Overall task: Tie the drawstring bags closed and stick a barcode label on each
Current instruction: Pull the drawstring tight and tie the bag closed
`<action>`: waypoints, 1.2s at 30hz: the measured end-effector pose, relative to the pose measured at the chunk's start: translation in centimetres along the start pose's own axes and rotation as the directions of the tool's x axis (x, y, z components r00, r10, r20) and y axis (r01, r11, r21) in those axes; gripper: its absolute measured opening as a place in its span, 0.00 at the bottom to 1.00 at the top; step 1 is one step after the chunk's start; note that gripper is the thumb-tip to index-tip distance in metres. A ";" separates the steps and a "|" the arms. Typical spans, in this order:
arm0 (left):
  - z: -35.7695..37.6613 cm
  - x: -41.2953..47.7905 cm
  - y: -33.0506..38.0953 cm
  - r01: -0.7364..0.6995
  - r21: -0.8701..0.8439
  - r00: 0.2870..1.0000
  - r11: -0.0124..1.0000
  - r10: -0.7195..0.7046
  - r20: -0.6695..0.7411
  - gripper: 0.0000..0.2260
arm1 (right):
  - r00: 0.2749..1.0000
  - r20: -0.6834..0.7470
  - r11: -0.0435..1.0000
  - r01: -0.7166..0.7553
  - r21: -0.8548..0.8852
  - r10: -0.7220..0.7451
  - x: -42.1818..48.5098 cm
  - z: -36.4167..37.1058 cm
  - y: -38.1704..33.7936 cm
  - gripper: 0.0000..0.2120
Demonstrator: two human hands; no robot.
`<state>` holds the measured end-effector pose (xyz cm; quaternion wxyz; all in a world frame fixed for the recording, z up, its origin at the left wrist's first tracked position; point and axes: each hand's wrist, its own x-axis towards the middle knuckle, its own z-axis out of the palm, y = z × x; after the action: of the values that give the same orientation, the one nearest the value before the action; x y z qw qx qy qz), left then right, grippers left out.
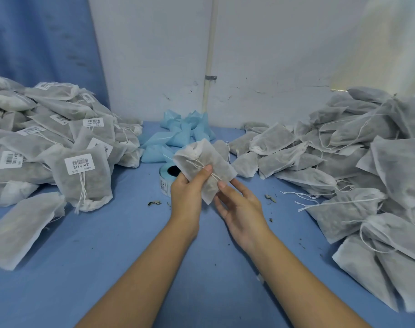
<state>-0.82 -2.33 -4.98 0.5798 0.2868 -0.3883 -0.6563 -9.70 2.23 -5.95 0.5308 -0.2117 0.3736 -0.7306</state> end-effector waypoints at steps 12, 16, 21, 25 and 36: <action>-2.9 0.9 1.3 -0.167 0.300 0.967 0.939 0.215 -0.134 0.11 | 0.994 0.054 0.915 0.110 -0.389 -0.096 1.4 -0.8 -0.1 0.10; -4.9 0.5 1.2 -0.289 0.602 0.935 0.745 0.354 0.011 0.09 | 0.970 0.100 0.593 0.214 -0.776 -0.220 1.8 -0.5 0.9 0.19; -5.9 1.0 1.3 -0.211 0.735 0.958 0.644 0.287 0.022 0.25 | 0.921 0.269 0.162 0.322 -0.933 -0.283 2.6 -0.2 1.4 0.22; -6.0 1.4 1.2 -0.159 0.826 0.964 0.541 0.265 0.012 0.23 | 0.923 0.186 0.261 0.281 -0.924 -0.335 2.9 -0.4 1.3 0.11; -5.5 1.5 0.3 -0.278 0.935 0.950 0.219 0.205 0.234 0.16 | 0.835 0.175 0.200 0.319 -0.927 -0.522 2.7 -1.0 0.8 0.04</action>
<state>3.66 -4.79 -7.51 0.3688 0.4951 -0.7620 -0.1957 -10.88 -0.05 -7.40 0.0549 -0.5029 0.6937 -0.5127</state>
